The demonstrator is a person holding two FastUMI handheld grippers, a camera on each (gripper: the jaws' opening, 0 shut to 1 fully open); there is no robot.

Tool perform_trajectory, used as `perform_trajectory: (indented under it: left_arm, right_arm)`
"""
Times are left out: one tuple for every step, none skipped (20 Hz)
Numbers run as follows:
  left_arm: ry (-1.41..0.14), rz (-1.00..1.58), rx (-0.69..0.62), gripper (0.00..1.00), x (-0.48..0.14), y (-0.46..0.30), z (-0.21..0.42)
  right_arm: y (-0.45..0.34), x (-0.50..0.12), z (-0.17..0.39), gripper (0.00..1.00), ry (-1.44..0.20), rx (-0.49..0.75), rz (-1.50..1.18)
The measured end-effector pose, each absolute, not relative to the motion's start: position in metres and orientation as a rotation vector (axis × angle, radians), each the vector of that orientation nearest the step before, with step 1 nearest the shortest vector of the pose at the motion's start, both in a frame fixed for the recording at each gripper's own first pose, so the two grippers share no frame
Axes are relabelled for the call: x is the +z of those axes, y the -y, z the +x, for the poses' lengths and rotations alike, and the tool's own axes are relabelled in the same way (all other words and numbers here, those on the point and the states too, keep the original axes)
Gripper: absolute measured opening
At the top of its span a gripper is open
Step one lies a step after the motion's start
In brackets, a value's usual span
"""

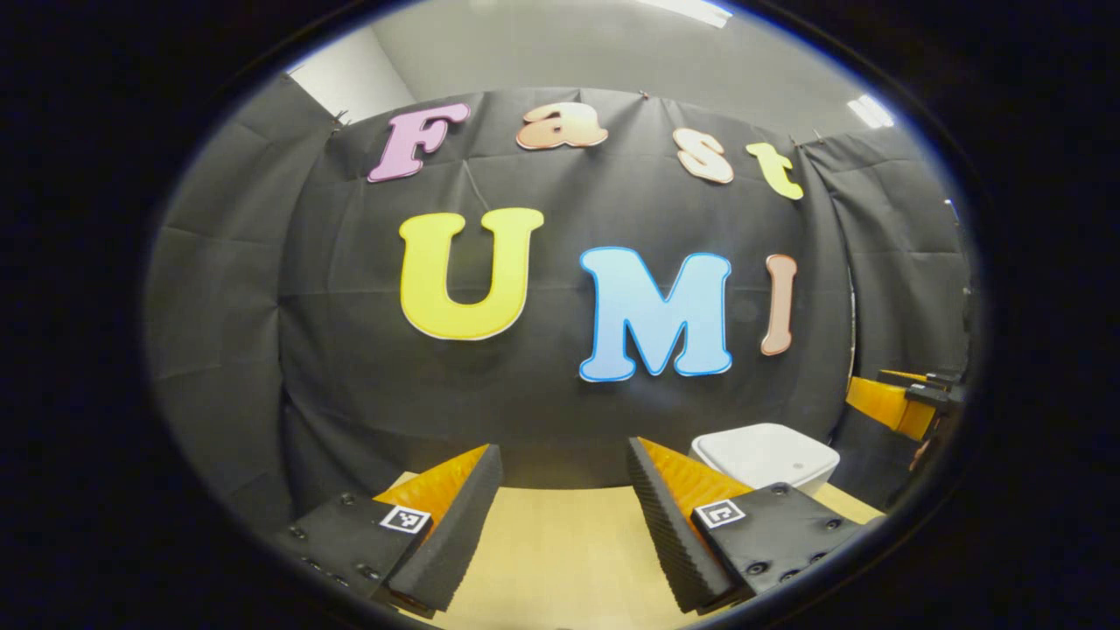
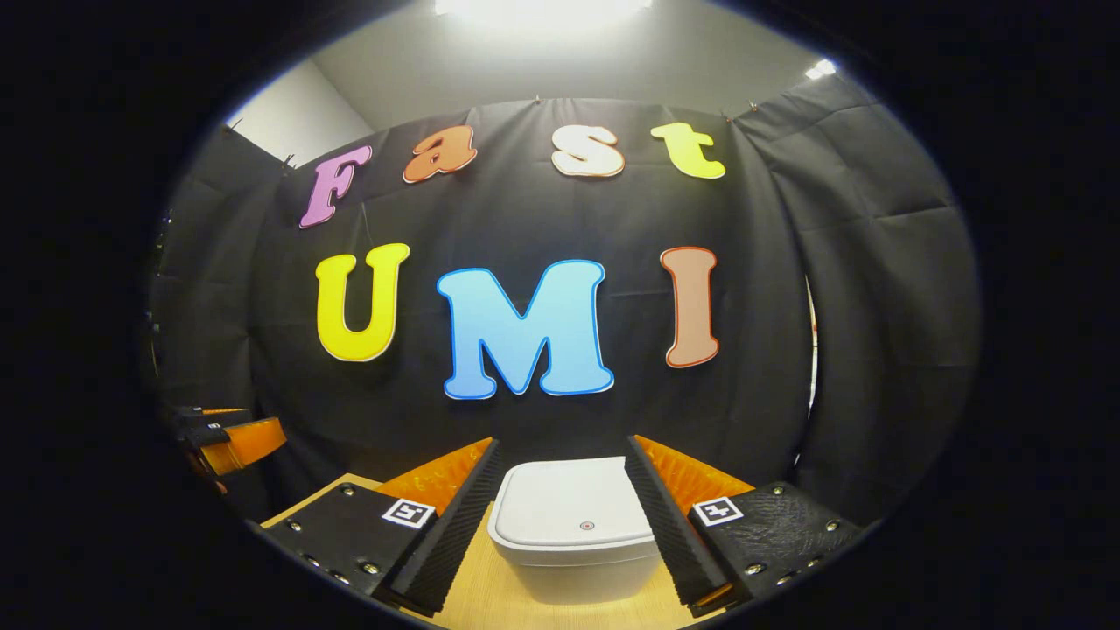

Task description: Press the lid of the desktop garbage bin to open it, pick up the crumpled paper on the desktop and throw it into the bin, then pick up the pop can on the desktop and drop it into the bin, and finally close the garbage bin lid.

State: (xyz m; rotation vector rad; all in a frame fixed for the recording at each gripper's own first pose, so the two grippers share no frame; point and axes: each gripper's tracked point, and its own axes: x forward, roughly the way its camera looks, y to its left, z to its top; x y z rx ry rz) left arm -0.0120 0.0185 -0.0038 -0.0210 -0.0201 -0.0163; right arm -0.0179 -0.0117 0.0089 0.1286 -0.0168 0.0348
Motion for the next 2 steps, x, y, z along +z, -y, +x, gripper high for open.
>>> perform_trajectory:
  left_arm:
    - [0.024,-0.022,-0.028,0.94,-0.0017,-0.0135,-0.0113]
    - [0.028,-0.026,-0.041,0.94,0.0,-0.0083,-0.0118]
  right_arm:
    - [0.0132,0.0089,-0.0242,0.92,0.016,0.028,0.124]
    - [0.0144,0.0109,-0.0309,0.92,0.017,0.021,0.119]
